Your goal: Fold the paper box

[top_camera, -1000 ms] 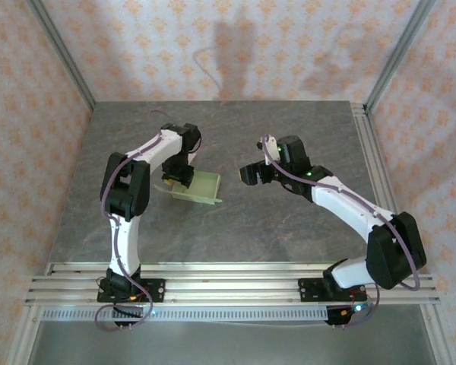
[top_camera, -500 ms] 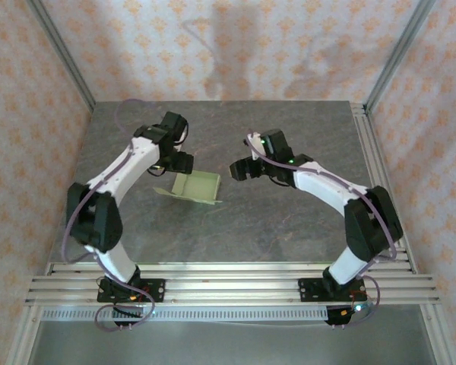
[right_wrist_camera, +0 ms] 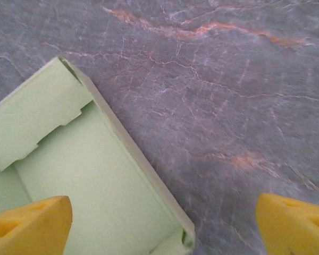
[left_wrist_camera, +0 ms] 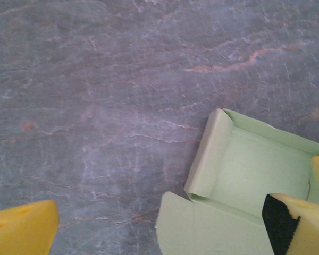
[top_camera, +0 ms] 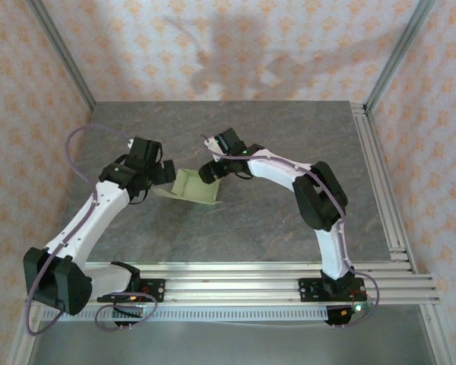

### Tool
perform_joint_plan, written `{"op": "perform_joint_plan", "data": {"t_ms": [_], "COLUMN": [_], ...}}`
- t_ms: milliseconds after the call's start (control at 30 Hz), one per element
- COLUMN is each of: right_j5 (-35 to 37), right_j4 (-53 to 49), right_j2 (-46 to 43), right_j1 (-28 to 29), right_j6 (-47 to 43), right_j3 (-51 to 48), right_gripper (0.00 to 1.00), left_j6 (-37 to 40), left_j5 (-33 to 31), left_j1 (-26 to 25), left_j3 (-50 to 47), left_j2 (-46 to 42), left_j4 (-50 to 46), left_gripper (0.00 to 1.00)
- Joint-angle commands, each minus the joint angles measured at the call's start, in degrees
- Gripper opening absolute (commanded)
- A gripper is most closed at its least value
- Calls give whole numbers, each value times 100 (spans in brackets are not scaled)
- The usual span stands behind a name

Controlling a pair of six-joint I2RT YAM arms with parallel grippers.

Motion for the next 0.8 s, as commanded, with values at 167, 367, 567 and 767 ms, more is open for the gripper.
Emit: {"op": "perform_joint_plan", "data": {"t_ms": [167,367,567,767], "right_j5": [239,1072,1830,2275], "right_j4": [-809,-826,-878,-780], "right_j2": [939,904,681,233], "right_j1": [53,47,-99,-377], "right_j6": [-39,318,906,1601], "right_j3": [1080,1106,878,255], "right_gripper": [87,84,77,74], "left_j6": [-199,-176,-158,-175], "left_j5": [-309,-227,-150,-203], "left_j1": [101,99,97,101], "left_j3": [-133,-103,-87,-123], "left_j2": [-141,-101,-102,-194], "left_j4": [206,228,246,294], "left_gripper": [100,100,100,100]}}
